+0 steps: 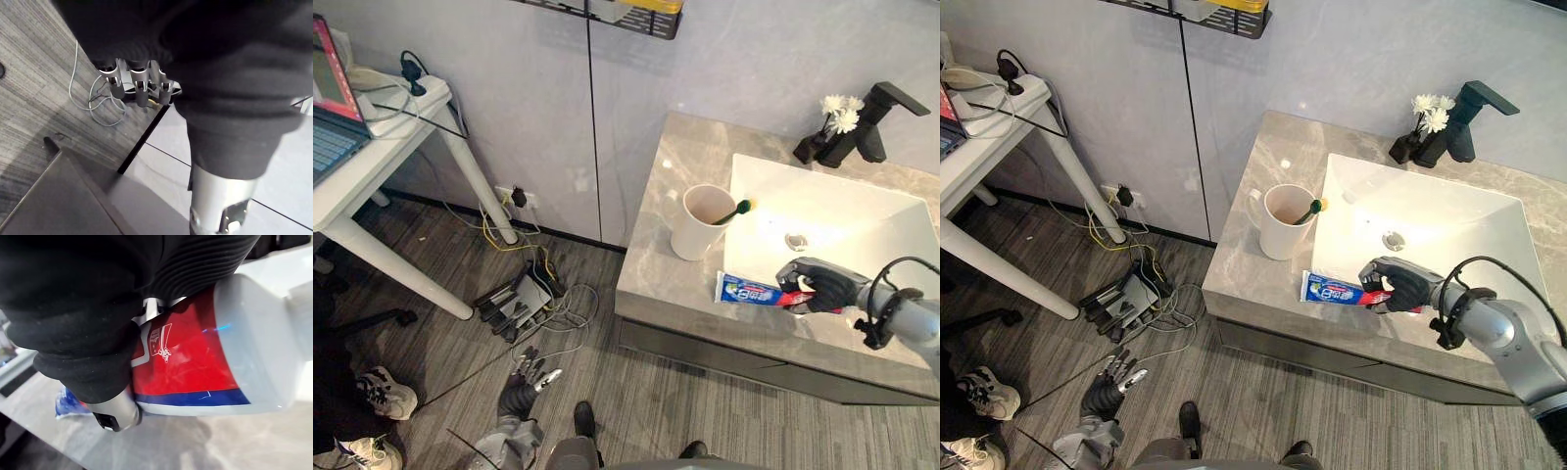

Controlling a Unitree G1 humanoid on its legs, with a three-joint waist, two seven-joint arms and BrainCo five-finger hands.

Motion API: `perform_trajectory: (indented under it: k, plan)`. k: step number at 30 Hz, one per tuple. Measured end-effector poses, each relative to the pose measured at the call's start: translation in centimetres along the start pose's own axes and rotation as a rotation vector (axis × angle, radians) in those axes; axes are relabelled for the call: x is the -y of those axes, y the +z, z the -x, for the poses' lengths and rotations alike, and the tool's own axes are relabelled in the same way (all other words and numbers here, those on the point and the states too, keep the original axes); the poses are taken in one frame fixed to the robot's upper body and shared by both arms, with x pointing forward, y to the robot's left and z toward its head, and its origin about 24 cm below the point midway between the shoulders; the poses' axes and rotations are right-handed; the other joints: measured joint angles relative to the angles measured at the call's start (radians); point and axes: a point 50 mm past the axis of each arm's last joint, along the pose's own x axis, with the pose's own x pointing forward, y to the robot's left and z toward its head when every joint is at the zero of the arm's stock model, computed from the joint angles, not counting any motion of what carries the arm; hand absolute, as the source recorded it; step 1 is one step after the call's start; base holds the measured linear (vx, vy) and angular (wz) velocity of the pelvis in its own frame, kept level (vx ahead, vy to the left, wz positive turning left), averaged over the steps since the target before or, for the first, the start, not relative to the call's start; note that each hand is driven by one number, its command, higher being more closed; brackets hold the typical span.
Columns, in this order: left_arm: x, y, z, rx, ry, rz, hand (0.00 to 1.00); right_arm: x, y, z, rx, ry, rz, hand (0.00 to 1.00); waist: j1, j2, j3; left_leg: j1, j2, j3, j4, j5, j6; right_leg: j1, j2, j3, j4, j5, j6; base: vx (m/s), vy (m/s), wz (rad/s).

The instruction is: Organize washtable

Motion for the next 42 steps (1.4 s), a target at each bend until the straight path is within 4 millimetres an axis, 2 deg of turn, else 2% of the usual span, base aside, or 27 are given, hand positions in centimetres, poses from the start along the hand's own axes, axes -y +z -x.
perform_trajectory:
  k: [4,8,11,15,17,19,21,22,23,25,26,27,30,34,35,37,38,39,40,42]
  plan:
    - [-0.5,-1.7,0.5,-0.071,0.011,0.003,0.0,0.3,0.1,0.3,0.0,0.031,0.034,1.0,-0.001,0.003,-0.002,0.013,-0.001,0.012,-0.015,0.0,-0.001,-0.001,-0.001,0.004,0.0,-0.007,0.0,-0.03,-0.019,-0.11]
    - [-0.4,-4.5,1.9,-0.178,-0.002,0.036,0.0,-0.3,-0.1,1.1,-0.027,0.129,0.133,1.0,-0.004,0.015,-0.018,0.026,0.0,0.036,-0.015,0.0,-0.001,-0.003,-0.001,0.025,0.0,-0.012,0.003,-0.01,-0.023,-0.15]
    - [-0.5,-5.9,2.5,-0.243,0.009,0.05,0.0,-0.2,-0.6,1.4,-0.058,0.148,0.158,1.0,-0.027,0.014,-0.031,0.029,0.003,0.041,-0.016,0.0,-0.001,-0.005,0.0,0.031,0.0,-0.012,0.003,0.0,-0.028,-0.09]
    - [-0.2,-7.2,3.0,-0.304,-0.008,0.06,0.0,0.4,-3.7,3.0,-0.204,0.119,0.107,1.0,-0.037,0.002,-0.063,0.033,0.001,0.065,-0.018,-0.001,-0.003,-0.019,0.0,0.058,-0.001,-0.013,0.002,0.01,-0.015,-0.17]
    - [-0.2,-7.7,3.6,-0.318,0.003,0.074,0.0,2.2,-6.1,4.9,-0.34,0.028,0.073,1.0,-0.069,-0.002,-0.082,0.035,0.003,0.07,-0.02,-0.003,-0.005,-0.021,0.002,0.062,-0.001,-0.012,0.003,0.0,-0.015,-0.06]
    - [-0.2,-8.1,4.0,-0.33,0.01,0.081,0.0,3.8,-7.4,6.3,-0.426,-0.06,0.053,1.0,-0.085,-0.003,-0.097,0.041,0.004,0.079,-0.025,-0.007,-0.011,-0.021,0.003,0.072,-0.001,-0.012,0.003,0.01,-0.022,-0.19]
    - [-0.3,-8.6,4.5,-0.352,0.023,0.087,0.0,7.8,-9.1,8.5,-0.536,-0.306,0.012,1.0,-0.109,-0.005,-0.13,0.048,0.005,0.101,-0.026,-0.016,-0.019,-0.029,0.003,0.092,-0.003,-0.012,0.003,0.01,-0.019,-0.27]
    - [-0.3,-8.7,4.5,-0.358,0.024,0.091,0.0,9.0,-9.4,9.3,-0.556,-0.393,-0.002,1.0,-0.114,0.003,-0.141,0.047,0.005,0.105,-0.026,-0.017,-0.02,-0.033,0.003,0.097,-0.003,-0.012,0.003,0.01,-0.015,-0.22]
    - [0.0,-8.8,4.5,-0.359,0.022,0.098,0.0,11.0,-9.5,10.6,-0.574,-0.551,-0.026,1.0,-0.117,0.006,-0.15,0.048,0.006,0.113,-0.026,-0.018,-0.02,-0.039,0.003,0.107,-0.003,-0.011,0.004,0.01,-0.016,-0.17]
    - [0.6,-8.8,4.0,-0.348,0.019,0.11,0.0,15.1,-8.5,14.2,-0.52,-0.984,-0.089,1.0,-0.13,0.024,-0.163,0.048,0.008,0.113,-0.026,-0.018,-0.02,-0.038,0.005,0.108,-0.003,-0.011,0.004,0.01,-0.033,-0.07]
    - [0.8,-8.7,3.8,-0.344,0.019,0.112,0.0,15.8,-8.1,15.0,-0.491,-1.082,-0.103,1.0,-0.13,0.027,-0.165,0.048,0.009,0.112,-0.026,-0.018,-0.02,-0.038,0.006,0.108,-0.003,-0.011,0.004,-0.01,-0.047,0.0]
    - [1.2,-8.6,3.4,-0.334,0.017,0.112,0.0,17.0,-7.2,16.4,-0.396,-1.293,-0.151,1.0,-0.132,0.031,-0.17,0.048,0.012,0.112,-0.026,-0.018,-0.02,-0.038,0.009,0.107,-0.003,-0.011,0.004,-0.01,-0.039,0.0]
    - [1.6,-8.1,2.6,-0.316,0.018,0.088,0.0,17.2,-6.1,16.8,-0.216,-1.516,-0.251,1.0,-0.131,0.027,-0.18,0.046,0.016,0.11,-0.026,-0.018,-0.021,-0.038,0.013,0.106,-0.005,-0.011,0.004,-0.02,-0.026,0.0]
    - [2.6,-5.0,0.6,-0.18,0.018,0.086,0.0,15.8,-4.0,14.7,0.052,-1.637,-0.358,1.0,-0.116,0.028,-0.187,0.045,0.018,0.099,-0.026,-0.016,-0.022,-0.037,0.011,0.103,-0.011,-0.011,0.003,-0.02,-0.021,0.01]
    - [2.8,-3.2,0.1,-0.103,0.018,0.083,0.0,15.2,-3.3,13.4,0.123,-1.63,-0.393,1.0,-0.11,0.029,-0.187,0.045,0.017,0.095,-0.026,-0.011,-0.018,-0.035,0.011,0.101,-0.011,-0.011,0.003,-0.01,-0.019,0.08]
    - [2.6,0.6,-0.8,0.061,0.028,0.079,0.0,14.0,-1.9,10.2,0.24,-1.549,-0.467,1.0,-0.105,0.035,-0.186,0.044,0.017,0.083,-0.026,-0.008,-0.017,-0.028,0.011,0.088,-0.012,-0.012,0.003,-0.02,-0.025,0.16]
    - [2.3,3.2,-1.1,0.171,0.043,0.074,0.0,12.9,-0.9,7.9,0.294,-1.472,-0.516,1.0,-0.099,0.046,-0.189,0.042,0.017,0.075,-0.026,-0.007,-0.018,-0.023,0.012,0.079,-0.014,-0.012,0.003,-0.01,-0.023,0.18]
    - [2.1,5.7,-1.2,0.271,0.053,0.066,0.0,11.7,-0.2,5.9,0.337,-1.402,-0.573,1.0,-0.089,0.043,-0.187,0.04,0.018,0.07,-0.026,-0.006,-0.018,-0.022,0.015,0.075,-0.016,-0.012,0.003,0.0,-0.025,0.18]
    - [2.1,9.4,-1.1,0.417,0.049,0.038,0.0,9.7,1.0,3.2,0.383,-1.309,-0.664,1.0,-0.075,0.038,-0.183,0.038,0.019,0.062,-0.026,-0.004,-0.021,-0.018,0.02,0.069,-0.018,-0.012,0.003,0.0,-0.022,0.18]
    - [2.5,13.7,-1.0,0.587,0.014,0.004,0.0,7.2,2.7,-0.1,0.43,-1.143,-0.764,1.0,-0.062,0.04,-0.184,0.029,0.02,0.042,-0.026,0.003,-0.021,-0.011,0.024,0.051,-0.02,-0.013,0.002,0.02,-0.035,0.32]
